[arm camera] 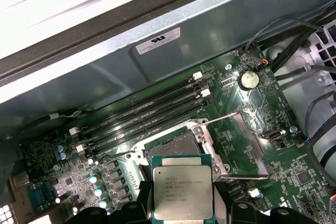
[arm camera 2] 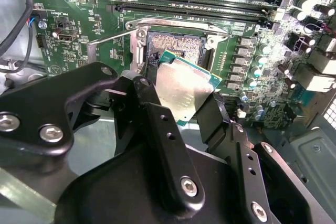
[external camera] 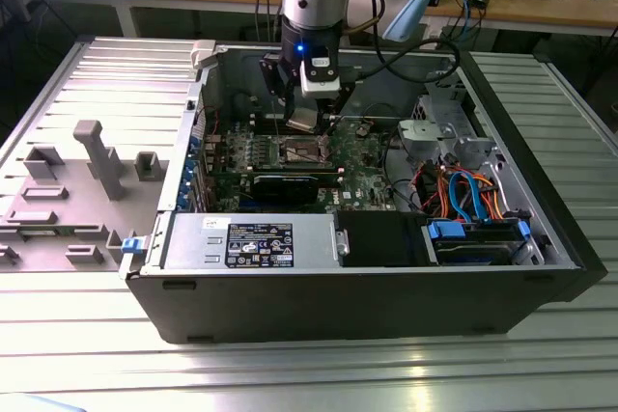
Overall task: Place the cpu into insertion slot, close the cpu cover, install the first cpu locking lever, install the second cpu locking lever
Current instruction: 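Place the cpu into insertion slot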
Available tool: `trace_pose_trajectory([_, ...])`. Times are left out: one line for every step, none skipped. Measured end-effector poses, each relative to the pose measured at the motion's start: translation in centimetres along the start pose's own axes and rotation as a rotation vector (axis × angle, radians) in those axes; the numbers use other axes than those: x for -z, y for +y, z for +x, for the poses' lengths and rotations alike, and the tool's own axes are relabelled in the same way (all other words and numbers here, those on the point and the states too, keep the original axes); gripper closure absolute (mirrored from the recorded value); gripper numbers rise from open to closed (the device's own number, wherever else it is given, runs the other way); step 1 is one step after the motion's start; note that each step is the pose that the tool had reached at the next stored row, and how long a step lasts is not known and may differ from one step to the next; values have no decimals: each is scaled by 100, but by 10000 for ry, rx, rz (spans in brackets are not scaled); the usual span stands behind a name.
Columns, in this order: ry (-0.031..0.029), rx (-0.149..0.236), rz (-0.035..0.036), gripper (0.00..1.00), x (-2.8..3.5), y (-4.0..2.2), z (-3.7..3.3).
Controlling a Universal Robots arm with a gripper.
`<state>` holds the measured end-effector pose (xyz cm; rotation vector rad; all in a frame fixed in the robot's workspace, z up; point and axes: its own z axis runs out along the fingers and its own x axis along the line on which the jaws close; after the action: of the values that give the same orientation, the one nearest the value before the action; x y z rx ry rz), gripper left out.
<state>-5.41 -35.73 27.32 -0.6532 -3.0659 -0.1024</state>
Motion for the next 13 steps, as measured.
trace_pose_trajectory([-1, -12, -1, 45, 0, 0, 0])
trace_pose_trajectory([-2, -34, -1, 45, 0, 0, 0])
trace_pose_trajectory([-4, -56, -1, 45, 0, 0, 0])
trace_pose_trajectory([-5, -71, -1, 45, 0, 0, 0])
trace_pose_trajectory([-6, -94, -2, 45, 0, 0, 0])
trace_pose_trajectory([-7, -111, -2, 45, 0, 0, 0])
trace_pose_trajectory([-8, -129, -2, 45, 0, 0, 0])
trace_pose_trajectory([-9, -144, -2, 45, 0, 0, 0])
trace_pose_trajectory([-10, -158, -2, 45, 0, 0, 0])
trace_pose_trajectory([-12, -184, -4, 45, -1, 0, 0])
trace_pose_trajectory([-15, -228, -4, 45, -1, 0, 0])
trace_pose_trajectory([-16, -250, -4, 45, -1, 0, 0])
trace_pose_trajectory([-17, -267, -5, 45, -1, 0, 0])
